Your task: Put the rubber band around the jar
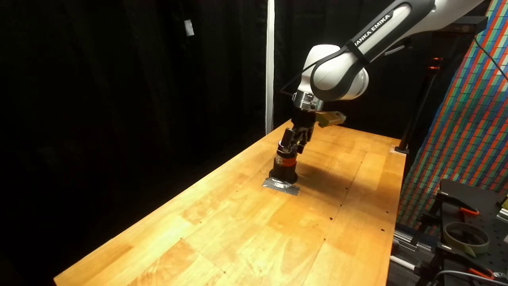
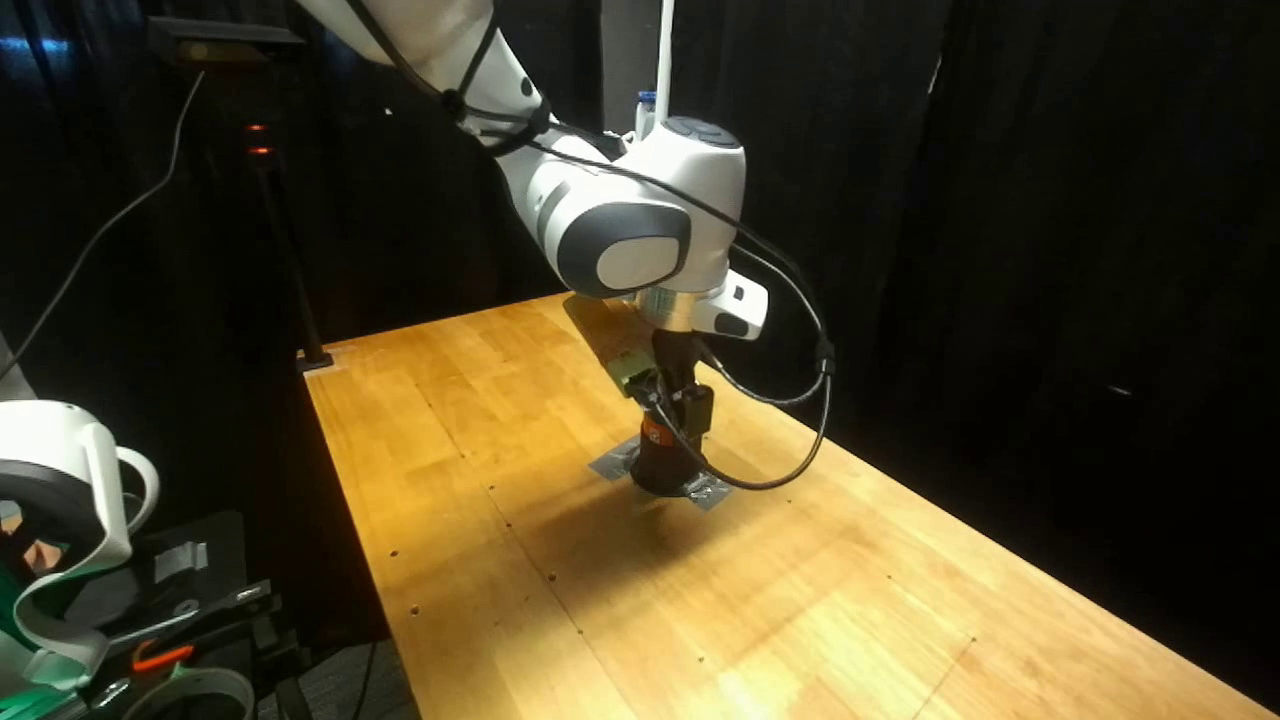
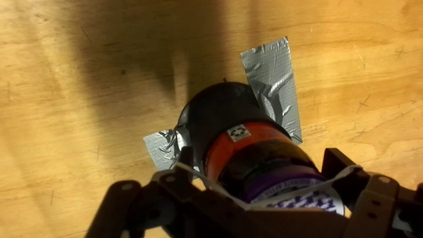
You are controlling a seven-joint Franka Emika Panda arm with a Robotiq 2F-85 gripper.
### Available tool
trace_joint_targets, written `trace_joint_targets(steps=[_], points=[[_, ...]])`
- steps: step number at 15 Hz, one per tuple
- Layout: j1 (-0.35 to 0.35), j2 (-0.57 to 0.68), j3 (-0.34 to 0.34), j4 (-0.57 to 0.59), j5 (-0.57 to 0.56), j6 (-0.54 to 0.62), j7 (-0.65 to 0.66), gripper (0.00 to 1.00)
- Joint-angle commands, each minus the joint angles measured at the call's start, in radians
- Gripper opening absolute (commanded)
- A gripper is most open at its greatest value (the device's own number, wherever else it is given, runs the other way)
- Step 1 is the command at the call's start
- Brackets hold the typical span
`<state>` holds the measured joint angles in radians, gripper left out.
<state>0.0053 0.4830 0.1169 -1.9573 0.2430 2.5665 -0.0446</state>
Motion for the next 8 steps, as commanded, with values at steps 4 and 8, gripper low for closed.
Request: trace_joint_targets(steps=[4, 8], points=[[-0.060, -0.102, 0.038, -0.163, 0.067, 0.065, -0.091, 1.00], [-0.092, -0.126, 0.062, -0.227, 0.115, 0.141, -0.152, 0.66]])
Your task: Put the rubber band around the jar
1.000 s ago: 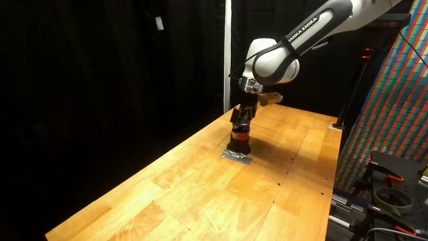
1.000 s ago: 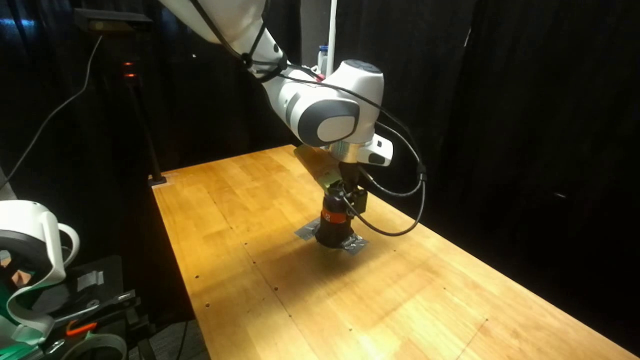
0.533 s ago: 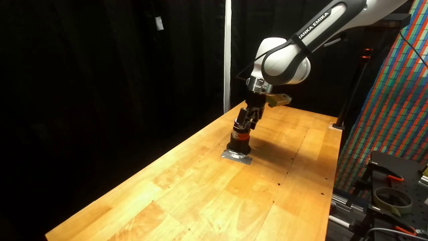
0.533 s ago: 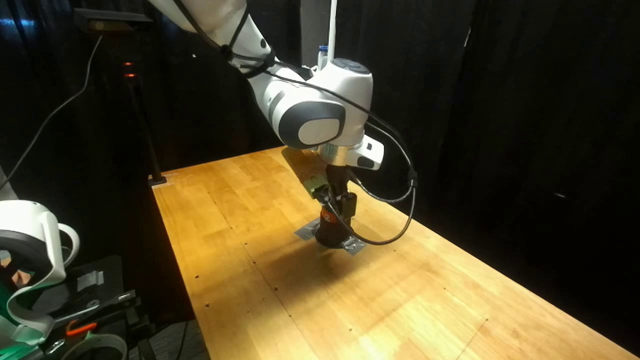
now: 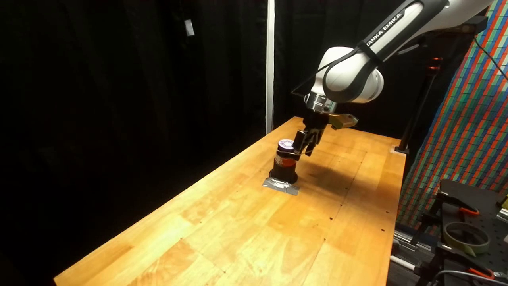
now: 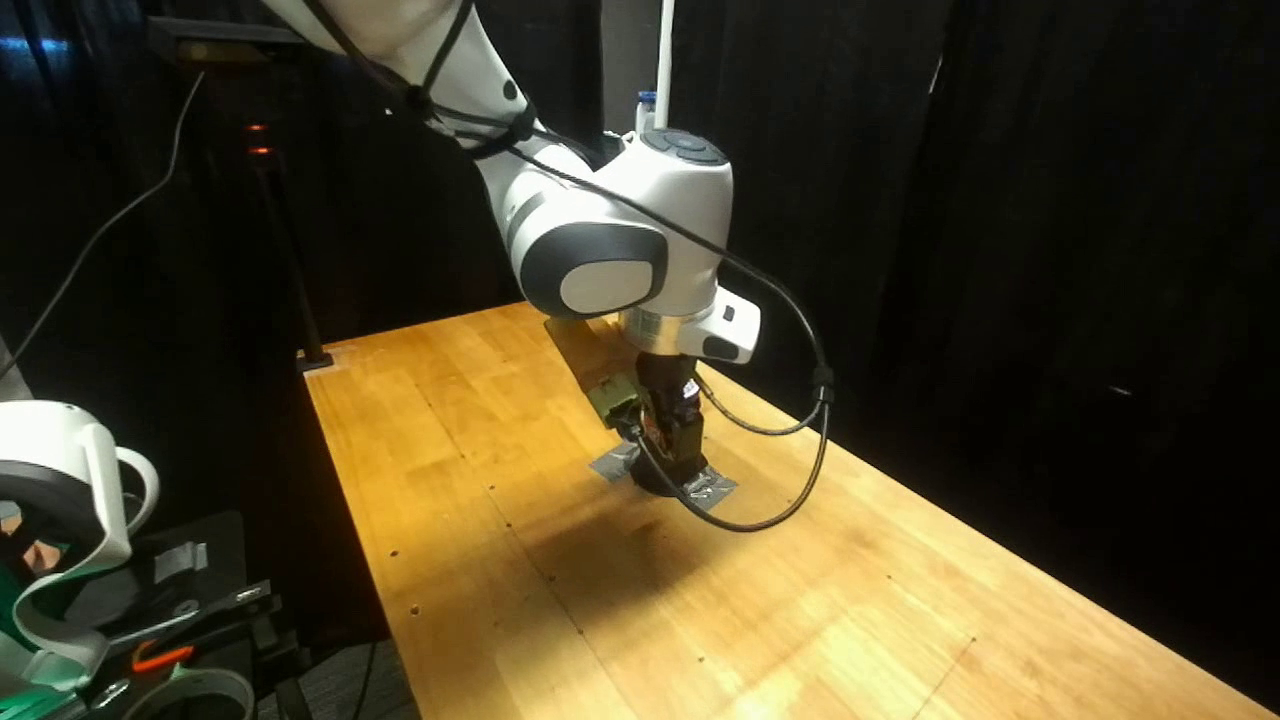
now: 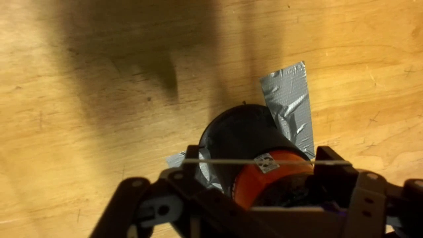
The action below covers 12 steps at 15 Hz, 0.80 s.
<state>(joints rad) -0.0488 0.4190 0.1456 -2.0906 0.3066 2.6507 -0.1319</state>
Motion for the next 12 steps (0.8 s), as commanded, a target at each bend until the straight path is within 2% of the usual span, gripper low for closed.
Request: trace_joint_targets(steps=[1, 3, 7, 10, 12], points=[[-0.051, -0.067, 0.049, -0.111, 0.078, 0.088, -0.086, 0.58], [-0.086, -0.072, 0.097, -0.148, 0.151, 0.176, -0.147, 0.42], [-0.211, -0.068, 0.273, -0.211, 0.370, 0.401, -0.347, 0.11], [-0.358, -0.049, 0.459, -0.218, 0.522, 0.506, -0.497, 0.05], [-0.483, -0.018, 0.614, -0.206, 0.609, 0.592, -0.595, 0.07]])
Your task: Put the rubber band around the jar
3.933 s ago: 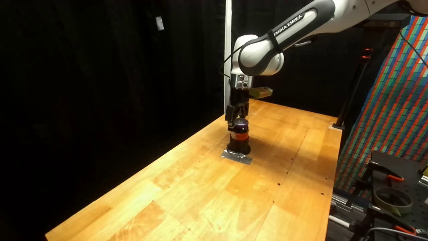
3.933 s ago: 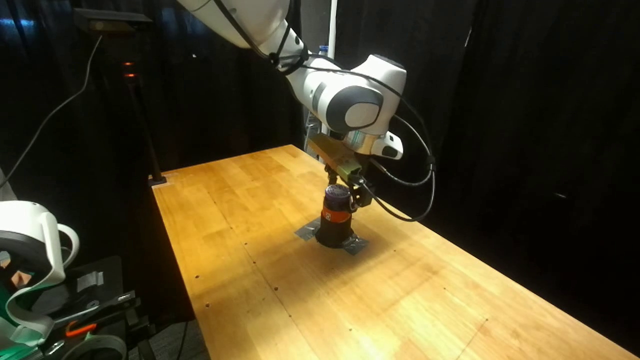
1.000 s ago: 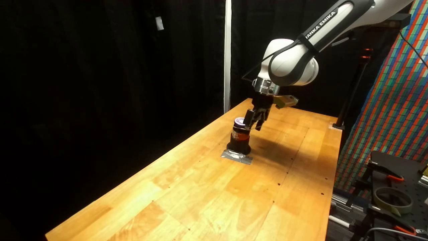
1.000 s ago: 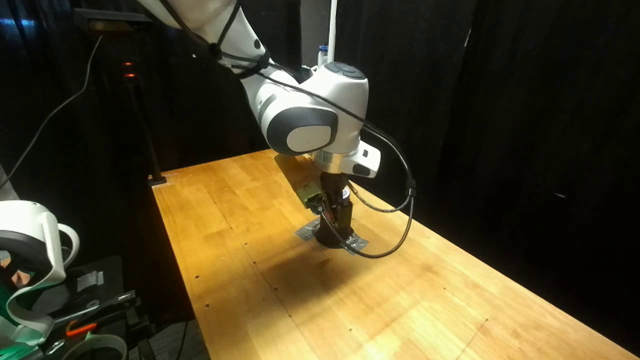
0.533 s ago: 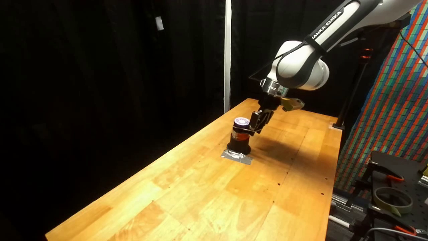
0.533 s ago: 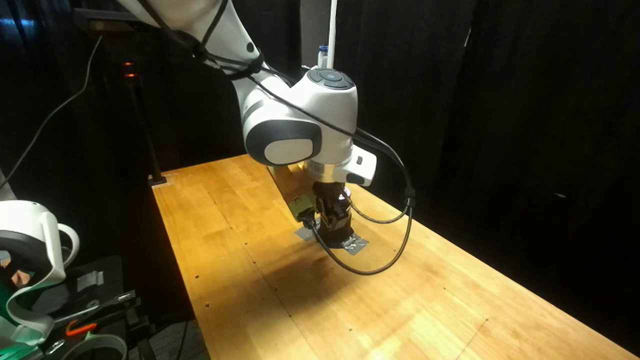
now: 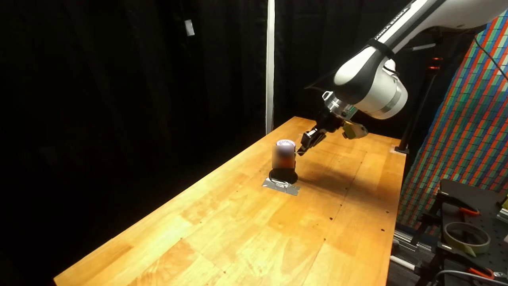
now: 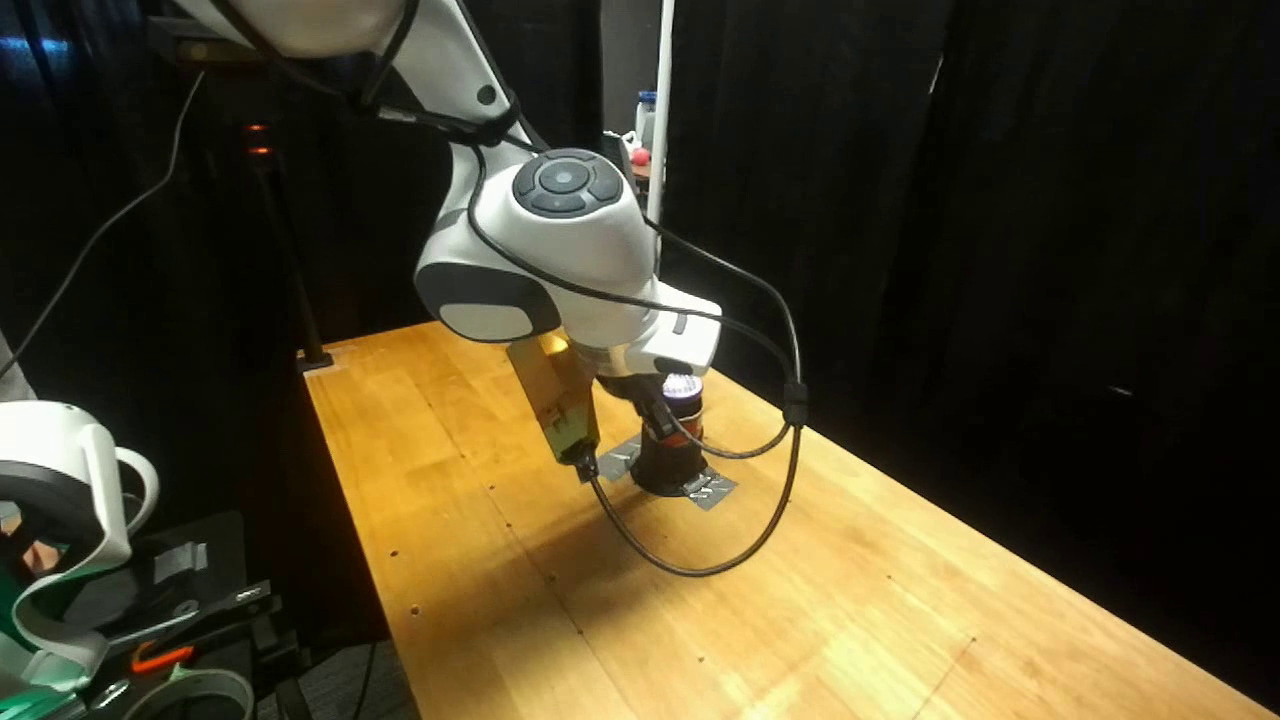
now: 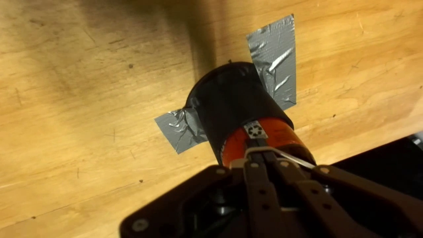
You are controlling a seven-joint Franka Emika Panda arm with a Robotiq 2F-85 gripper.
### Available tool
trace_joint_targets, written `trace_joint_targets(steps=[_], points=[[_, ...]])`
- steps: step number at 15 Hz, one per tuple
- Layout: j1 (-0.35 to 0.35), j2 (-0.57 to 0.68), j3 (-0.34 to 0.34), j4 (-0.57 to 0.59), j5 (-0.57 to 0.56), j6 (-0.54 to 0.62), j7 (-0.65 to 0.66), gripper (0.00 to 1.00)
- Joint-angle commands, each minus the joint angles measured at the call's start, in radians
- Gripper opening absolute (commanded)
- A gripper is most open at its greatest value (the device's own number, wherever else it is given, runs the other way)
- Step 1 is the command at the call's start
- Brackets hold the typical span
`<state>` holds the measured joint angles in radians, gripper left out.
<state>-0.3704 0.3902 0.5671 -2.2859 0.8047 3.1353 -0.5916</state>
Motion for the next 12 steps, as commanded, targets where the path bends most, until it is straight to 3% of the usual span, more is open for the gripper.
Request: trace_joint_targets(steps=[1, 3, 7, 9, 10, 11, 12], points=[[-0.224, 0.031, 0.265, 0.001, 0.137, 0.142, -0.177, 0.09], [-0.352, 0.089, 0.418, 0.023, 0.154, 0.228, -0.238, 0.10], [-0.607, 0.231, 0.683, -0.043, 0.012, 0.399, -0.233, 0.10], [-0.676, 0.266, 0.724, -0.095, -0.037, 0.406, -0.219, 0.36], [-0.602, 0.193, 0.660, -0.055, 0.017, 0.352, -0.208, 0.11], [-0.615, 0.160, 0.620, -0.108, -0.179, 0.325, -0.009, 0.17], [-0.634, 0.176, 0.629, -0.116, -0.189, 0.328, -0.010, 0.24]])
